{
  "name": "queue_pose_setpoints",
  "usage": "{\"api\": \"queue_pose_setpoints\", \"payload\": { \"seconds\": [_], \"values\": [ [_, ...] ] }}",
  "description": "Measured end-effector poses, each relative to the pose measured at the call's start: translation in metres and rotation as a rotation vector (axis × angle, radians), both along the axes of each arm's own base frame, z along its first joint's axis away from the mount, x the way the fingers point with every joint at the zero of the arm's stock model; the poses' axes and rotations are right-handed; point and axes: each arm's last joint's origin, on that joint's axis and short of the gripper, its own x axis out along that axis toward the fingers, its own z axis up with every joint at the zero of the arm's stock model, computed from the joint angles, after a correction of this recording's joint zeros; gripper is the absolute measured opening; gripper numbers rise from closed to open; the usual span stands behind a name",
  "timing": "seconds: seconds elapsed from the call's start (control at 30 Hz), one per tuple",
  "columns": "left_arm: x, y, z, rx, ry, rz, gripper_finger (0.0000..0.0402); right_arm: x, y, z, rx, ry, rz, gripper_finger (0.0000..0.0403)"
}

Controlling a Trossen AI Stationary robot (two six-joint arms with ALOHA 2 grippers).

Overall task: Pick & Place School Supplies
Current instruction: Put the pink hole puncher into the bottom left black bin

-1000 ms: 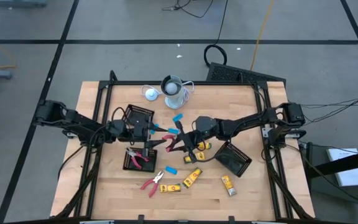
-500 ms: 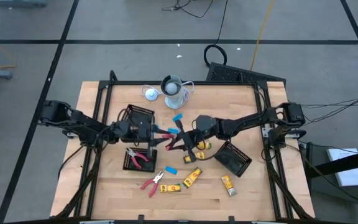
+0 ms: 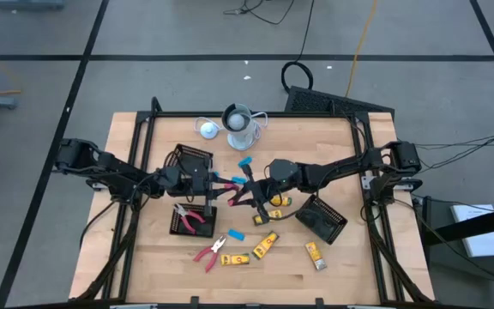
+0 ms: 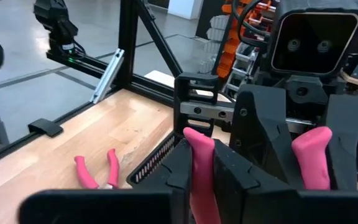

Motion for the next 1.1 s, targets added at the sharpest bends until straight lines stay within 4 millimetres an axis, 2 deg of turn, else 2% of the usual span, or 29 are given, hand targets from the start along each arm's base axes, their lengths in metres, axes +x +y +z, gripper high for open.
{"api": "queue_pose_setpoints", "payload": {
  "seconds": [0.27,0.4,0.63,0.9,1.1],
  "values": [
    [-0.003,-0.006,-0.003,-0.005,0.044,-0.005,0.0049,-0.001,-0.001,-0.008,-0.056,0.067,-0.097,0.0175],
    [-0.015,-0.009,-0.003,-0.005,0.034,0.0,0.0048,-0.006,0.001,-0.005,-0.065,0.095,-0.121,0.0212],
    [-0.053,-0.018,-0.005,-0.05,0.03,0.019,0.0048,-0.02,0.015,0.006,-0.108,0.145,-0.159,0.0204],
    [-0.082,-0.035,-0.026,-0.142,0.113,-0.002,0.0048,-0.043,0.022,-0.01,-0.084,0.216,-0.209,0.0175],
    [-0.092,-0.049,-0.029,-0.14,0.118,0.016,0.0048,-0.057,0.021,-0.023,-0.029,0.208,-0.253,0.0157]
  ]
}}
